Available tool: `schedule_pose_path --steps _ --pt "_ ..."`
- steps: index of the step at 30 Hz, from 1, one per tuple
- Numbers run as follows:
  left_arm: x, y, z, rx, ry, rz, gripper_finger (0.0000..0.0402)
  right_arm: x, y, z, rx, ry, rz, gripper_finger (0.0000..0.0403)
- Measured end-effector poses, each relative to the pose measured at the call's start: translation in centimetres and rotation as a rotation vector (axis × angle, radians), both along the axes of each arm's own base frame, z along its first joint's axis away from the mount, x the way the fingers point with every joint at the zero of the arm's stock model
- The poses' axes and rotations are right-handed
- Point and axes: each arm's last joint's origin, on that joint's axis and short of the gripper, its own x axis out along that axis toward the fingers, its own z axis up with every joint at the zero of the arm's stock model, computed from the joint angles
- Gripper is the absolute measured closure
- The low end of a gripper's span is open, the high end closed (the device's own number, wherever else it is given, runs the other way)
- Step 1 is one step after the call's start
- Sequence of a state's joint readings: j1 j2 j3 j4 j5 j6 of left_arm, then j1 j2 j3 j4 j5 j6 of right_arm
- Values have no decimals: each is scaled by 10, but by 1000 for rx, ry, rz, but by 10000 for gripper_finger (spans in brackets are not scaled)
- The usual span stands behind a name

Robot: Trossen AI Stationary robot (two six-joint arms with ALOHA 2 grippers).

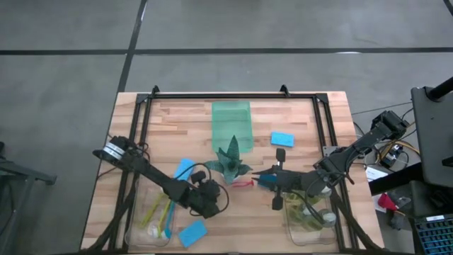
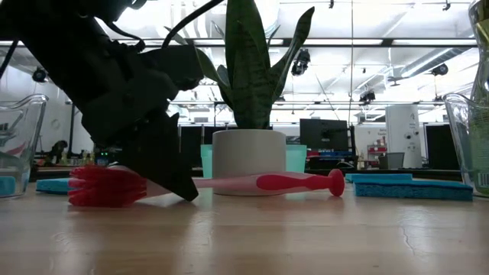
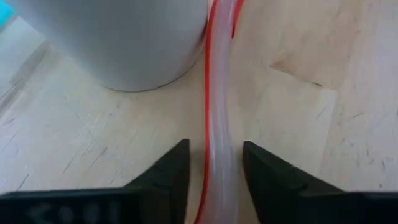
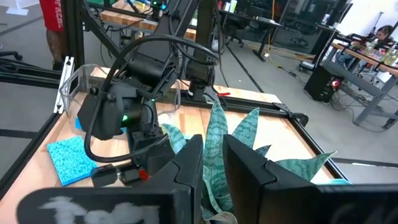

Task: Pick & Place Kitchen Sink Supplies
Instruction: Put the red dish brush into the left transparent bin

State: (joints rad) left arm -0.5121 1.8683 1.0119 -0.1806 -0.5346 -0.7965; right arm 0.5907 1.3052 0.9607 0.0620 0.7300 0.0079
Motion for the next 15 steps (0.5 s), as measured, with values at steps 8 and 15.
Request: schedule_pose_path --steps 8,15 --pt "1 0 1 -13 -8 11 354 0 0 0 0 1 0 350" --pt "3 -3 5 -84 6 -21 345 0 0 0 -1 2 0 347"
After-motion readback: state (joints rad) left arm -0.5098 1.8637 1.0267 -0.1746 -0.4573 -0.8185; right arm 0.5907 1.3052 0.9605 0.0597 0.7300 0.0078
